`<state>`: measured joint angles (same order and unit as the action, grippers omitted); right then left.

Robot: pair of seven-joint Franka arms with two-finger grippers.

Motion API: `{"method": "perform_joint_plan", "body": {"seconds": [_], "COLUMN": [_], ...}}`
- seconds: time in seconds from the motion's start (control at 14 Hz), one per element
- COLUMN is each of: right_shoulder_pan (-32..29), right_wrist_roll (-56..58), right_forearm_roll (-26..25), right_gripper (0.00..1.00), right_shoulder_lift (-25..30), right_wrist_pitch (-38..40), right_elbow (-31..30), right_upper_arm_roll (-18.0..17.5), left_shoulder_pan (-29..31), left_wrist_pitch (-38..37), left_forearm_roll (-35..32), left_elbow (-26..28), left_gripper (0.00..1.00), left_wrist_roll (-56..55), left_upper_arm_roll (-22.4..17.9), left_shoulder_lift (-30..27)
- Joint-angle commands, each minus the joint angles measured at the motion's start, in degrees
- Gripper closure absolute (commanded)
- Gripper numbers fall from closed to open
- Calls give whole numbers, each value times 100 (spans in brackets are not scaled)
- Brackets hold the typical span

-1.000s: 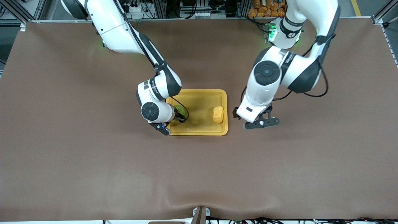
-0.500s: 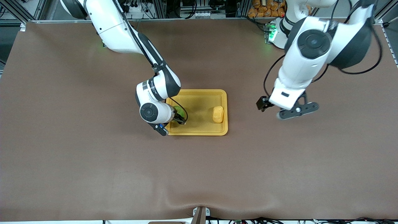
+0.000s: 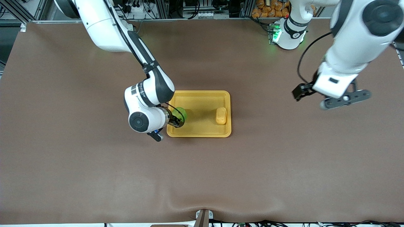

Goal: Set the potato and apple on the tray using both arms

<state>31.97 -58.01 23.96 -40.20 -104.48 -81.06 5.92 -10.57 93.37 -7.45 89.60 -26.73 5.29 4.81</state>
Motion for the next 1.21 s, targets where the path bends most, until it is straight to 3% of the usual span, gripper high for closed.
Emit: {"method": "perform_joint_plan", "body": {"seconds": [0.0, 0.21, 0.57, 1.14], "right_shoulder_pan": [-138, -208, -771, -1271], "right_wrist_roll": [-79, -53, -53, -9], "right_forearm_roll": [117, 38, -5, -120], "right_gripper": [0, 0, 0, 0], "right_shoulder_lift": [56, 56, 65, 574], "right_wrist_pitch": [234, 427, 1455, 1632], "right_elbow": [450, 758, 1496, 1585], "right_upper_arm_roll": [-74, -56, -30, -30], "left_shoulder_pan": [379, 687, 855, 933], "left_wrist_pitch": [-328, -512, -645, -706], "left_forearm_roll": [94, 94, 94, 296], "left_elbow": [-12, -12, 14, 84], "left_gripper": [0, 0, 0, 0], "left_wrist_roll": [685, 1231, 1381, 1610], "left_upper_arm_roll": [42, 42, 42, 25], "left_shoulder_lift": [-313, -515, -735, -859]}}
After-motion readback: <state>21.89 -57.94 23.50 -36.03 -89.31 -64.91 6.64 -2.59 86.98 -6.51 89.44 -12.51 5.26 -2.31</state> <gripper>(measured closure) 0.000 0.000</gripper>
